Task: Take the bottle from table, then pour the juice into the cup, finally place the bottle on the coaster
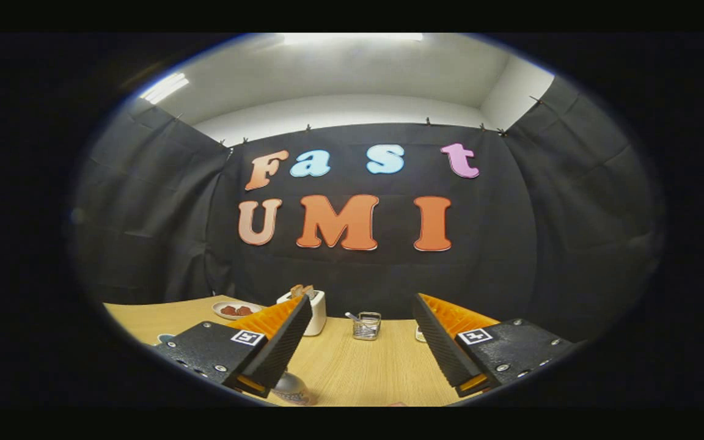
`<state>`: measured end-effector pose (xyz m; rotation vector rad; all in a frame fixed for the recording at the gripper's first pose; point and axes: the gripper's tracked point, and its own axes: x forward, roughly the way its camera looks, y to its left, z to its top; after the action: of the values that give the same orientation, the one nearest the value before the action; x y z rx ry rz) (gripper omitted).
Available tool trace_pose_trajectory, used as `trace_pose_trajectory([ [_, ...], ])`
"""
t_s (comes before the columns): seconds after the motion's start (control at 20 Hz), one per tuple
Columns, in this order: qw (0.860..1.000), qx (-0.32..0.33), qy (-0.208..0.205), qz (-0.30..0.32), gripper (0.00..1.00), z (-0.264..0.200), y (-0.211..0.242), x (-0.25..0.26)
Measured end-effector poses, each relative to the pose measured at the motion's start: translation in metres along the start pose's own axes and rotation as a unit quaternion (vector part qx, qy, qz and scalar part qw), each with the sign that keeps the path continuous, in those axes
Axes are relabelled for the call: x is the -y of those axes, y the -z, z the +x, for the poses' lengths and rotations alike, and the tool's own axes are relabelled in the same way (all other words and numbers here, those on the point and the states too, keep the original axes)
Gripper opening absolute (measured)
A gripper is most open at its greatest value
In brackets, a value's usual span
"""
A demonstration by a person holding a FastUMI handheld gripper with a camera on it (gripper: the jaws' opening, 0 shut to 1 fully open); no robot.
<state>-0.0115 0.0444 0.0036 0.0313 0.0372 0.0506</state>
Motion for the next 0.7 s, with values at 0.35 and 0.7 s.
trace_pose_trajectory([
  [0.35, 0.999, -0.025, -0.029, 0.014, 0.99, -0.009, 0.017, -0.022],
  [0.7, 0.995, -0.052, -0.081, 0.027, 0.99, -0.031, 0.053, -0.052],
])
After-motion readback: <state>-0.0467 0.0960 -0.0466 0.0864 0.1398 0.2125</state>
